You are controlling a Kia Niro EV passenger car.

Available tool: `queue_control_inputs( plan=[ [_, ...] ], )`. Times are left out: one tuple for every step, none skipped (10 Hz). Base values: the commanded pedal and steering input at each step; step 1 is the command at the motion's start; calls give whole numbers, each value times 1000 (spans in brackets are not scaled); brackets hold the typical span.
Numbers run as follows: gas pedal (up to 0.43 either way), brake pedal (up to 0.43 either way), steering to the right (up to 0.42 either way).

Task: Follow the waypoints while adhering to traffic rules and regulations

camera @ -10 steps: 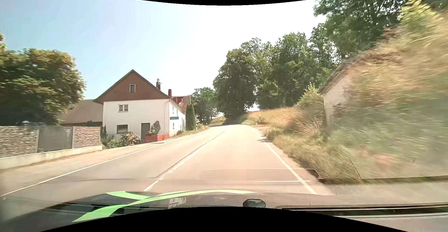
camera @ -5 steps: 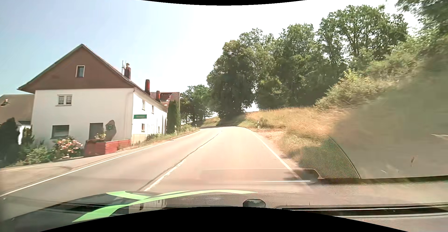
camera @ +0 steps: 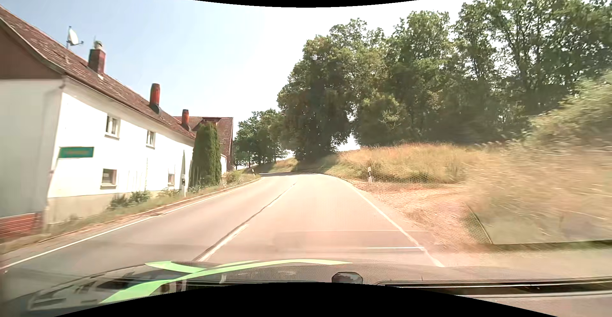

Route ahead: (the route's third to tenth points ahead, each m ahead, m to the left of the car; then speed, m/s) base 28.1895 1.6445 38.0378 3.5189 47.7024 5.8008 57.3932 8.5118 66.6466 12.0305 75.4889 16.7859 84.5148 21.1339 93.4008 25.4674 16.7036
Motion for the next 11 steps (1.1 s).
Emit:
queue_control_inputs(
  plan=[
    [248,0,-5],
    [228,0,-6],
    [209,0,-8],
    [220,0,-10],
    [220,0,-13],
    [240,0,-19],
    [240,0,-22],
    [240,0,-25],
    [240,0,-27],
    [240,0,-31],
    [228,0,-35]
  ],
)
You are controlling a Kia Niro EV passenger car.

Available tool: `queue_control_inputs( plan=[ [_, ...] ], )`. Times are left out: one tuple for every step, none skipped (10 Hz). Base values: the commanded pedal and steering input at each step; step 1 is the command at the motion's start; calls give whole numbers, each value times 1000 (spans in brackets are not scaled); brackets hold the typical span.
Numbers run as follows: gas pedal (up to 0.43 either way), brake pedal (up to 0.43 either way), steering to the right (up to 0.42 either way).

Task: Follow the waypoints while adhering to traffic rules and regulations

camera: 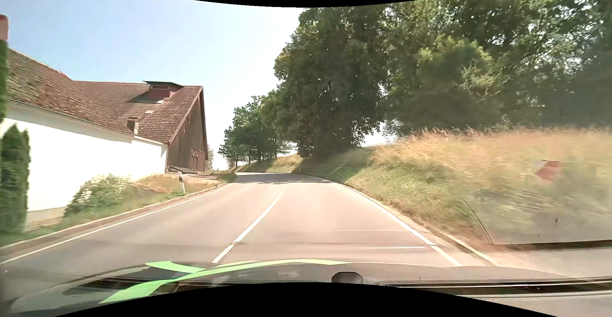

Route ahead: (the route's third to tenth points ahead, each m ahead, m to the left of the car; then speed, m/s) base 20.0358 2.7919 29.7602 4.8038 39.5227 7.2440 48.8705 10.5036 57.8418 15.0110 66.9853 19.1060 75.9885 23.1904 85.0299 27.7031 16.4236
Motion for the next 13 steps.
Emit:
queue_control_inputs(
  plan=[
    [209,0,-37],
    [209,0,-38],
    [220,0,-39],
    [228,0,-42],
    [240,0,-48],
    [248,0,-51],
    [268,0,-51],
    [280,0,-53],
    [299,0,-54],
    [311,0,-56],
    [319,0,-57],
    [339,0,-57],
    [339,0,-57]
  ],
)
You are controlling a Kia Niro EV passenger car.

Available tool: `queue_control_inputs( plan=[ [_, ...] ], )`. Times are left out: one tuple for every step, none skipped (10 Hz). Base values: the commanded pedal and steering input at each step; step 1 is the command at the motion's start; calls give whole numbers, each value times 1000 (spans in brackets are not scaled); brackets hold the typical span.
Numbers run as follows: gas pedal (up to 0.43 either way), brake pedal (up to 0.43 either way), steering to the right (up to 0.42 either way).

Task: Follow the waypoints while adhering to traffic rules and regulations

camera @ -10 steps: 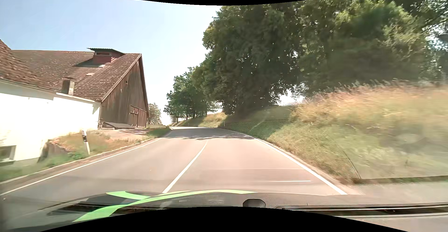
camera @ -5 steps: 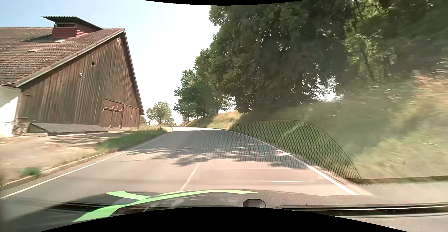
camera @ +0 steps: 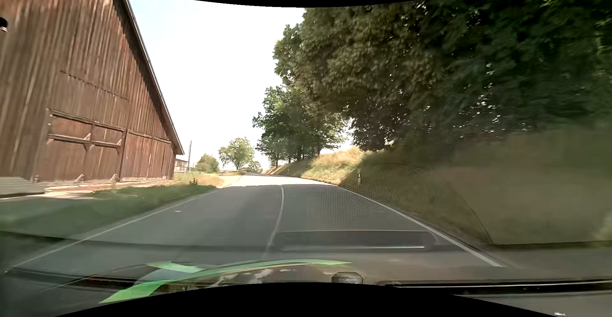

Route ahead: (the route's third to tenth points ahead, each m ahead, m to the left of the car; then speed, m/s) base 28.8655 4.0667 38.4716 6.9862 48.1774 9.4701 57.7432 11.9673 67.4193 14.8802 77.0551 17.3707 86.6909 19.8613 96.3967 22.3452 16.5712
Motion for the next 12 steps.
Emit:
queue_control_inputs(
  plan=[
    [350,0,-57],
    [358,0,-57],
    [370,0,-56],
    [370,0,-52],
    [378,0,-46],
    [378,0,-43],
    [378,0,-42],
    [378,0,-42],
    [378,0,-39],
    [378,0,-33],
    [378,0,-29],
    [378,0,-29]
  ],
)
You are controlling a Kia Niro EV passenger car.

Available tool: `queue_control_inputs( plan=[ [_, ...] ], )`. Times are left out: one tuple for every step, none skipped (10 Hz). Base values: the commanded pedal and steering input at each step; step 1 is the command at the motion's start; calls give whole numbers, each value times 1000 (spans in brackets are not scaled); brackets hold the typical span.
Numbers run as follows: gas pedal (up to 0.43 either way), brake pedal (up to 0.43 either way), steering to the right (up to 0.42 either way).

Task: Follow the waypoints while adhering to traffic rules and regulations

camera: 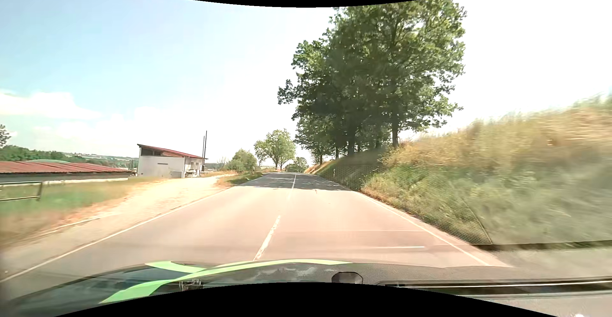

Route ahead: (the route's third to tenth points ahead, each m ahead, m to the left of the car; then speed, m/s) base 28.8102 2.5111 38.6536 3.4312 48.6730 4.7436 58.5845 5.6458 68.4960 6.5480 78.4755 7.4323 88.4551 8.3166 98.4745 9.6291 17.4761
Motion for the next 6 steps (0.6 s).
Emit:
queue_control_inputs(
  plan=[
    [378,0,-28],
    [358,0,-23],
    [358,0,-21],
    [358,0,-19],
    [358,0,-19],
    [350,0,-18]
  ],
)
